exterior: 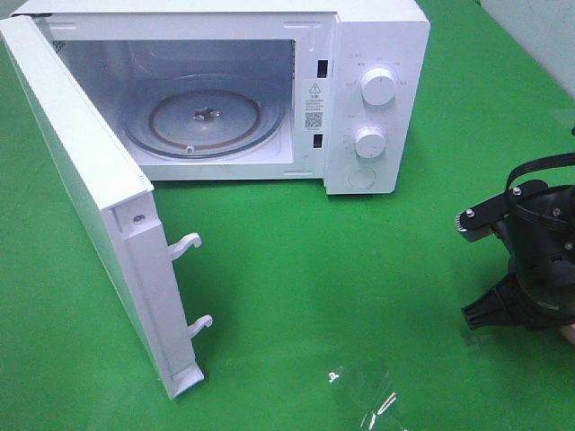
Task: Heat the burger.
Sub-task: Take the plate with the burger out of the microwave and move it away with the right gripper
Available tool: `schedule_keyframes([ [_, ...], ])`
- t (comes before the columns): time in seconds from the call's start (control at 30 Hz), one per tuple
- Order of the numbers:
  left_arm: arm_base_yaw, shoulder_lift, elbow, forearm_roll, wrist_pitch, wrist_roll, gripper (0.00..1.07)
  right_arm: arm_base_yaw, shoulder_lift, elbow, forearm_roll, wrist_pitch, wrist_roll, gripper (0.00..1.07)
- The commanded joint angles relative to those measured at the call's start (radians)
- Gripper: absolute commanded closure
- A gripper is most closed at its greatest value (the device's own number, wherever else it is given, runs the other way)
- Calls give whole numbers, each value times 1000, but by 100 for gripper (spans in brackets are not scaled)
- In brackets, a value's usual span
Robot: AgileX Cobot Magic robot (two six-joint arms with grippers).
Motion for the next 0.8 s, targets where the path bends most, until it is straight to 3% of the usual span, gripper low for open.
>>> schedule_keyframes([
  [0.03, -7, -4, 4, -6, 1, -5, 10, 0, -11, -6, 71, -21, -46, 57],
  [0.23, -7, -4, 4, -6, 1, -5, 10, 1, -83, -6, 175, -59, -143, 55],
  [0.53, -7, -4, 4, -6, 1, -5, 10, 1, -367, -6, 481, -136, -492, 51],
  [0.57, -7, -4, 4, -6, 1, -5, 10, 1, -427, -6, 562, -143, -606, 45],
  [0.6, -7, -4, 4, -6, 1, -5, 10, 1, -427, -6, 562, -143, -606, 45],
  [0.67, -7, -4, 4, -6, 1, -5, 10, 1, -548, -6, 728, -133, -829, 30],
  [0.8, -7, -4, 4, -6, 1, -5, 10, 1, -638, -6, 855, -104, -975, 23],
])
